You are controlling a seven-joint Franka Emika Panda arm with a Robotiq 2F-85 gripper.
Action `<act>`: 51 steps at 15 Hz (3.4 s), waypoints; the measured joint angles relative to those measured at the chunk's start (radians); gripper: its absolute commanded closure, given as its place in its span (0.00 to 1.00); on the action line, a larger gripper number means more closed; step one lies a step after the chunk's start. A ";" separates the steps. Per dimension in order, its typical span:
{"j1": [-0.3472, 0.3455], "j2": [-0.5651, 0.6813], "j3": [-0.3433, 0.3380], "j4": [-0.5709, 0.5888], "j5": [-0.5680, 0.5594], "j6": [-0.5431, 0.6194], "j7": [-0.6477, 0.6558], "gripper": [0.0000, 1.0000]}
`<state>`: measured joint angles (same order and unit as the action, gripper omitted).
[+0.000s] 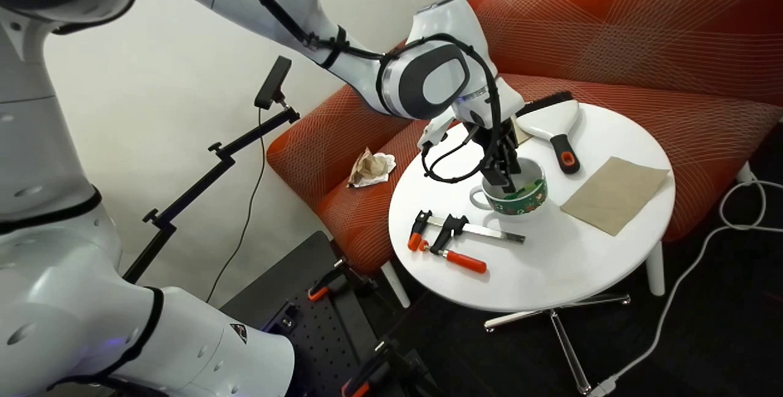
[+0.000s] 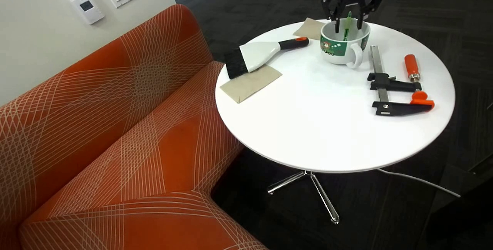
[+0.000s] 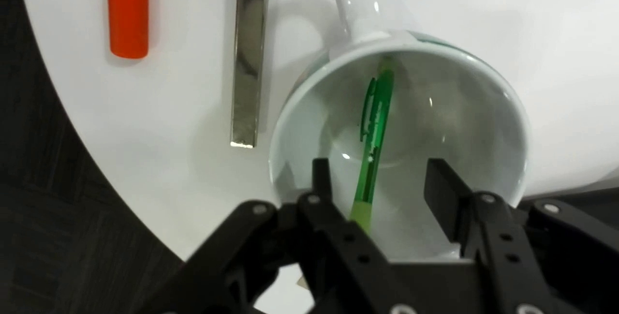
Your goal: Remove the pen from the cup
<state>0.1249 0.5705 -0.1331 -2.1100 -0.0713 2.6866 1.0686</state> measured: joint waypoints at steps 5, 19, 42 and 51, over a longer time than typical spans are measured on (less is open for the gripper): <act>0.018 0.063 -0.026 0.052 0.014 0.000 0.000 0.80; 0.326 -0.075 -0.295 -0.042 -0.234 0.045 0.235 0.97; 0.178 -0.072 0.175 0.048 -0.168 -0.086 -0.308 0.97; 0.194 0.142 0.199 0.291 -0.039 -0.224 -0.520 0.97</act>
<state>0.3184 0.7120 0.0658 -1.8188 -0.1101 2.4627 0.5486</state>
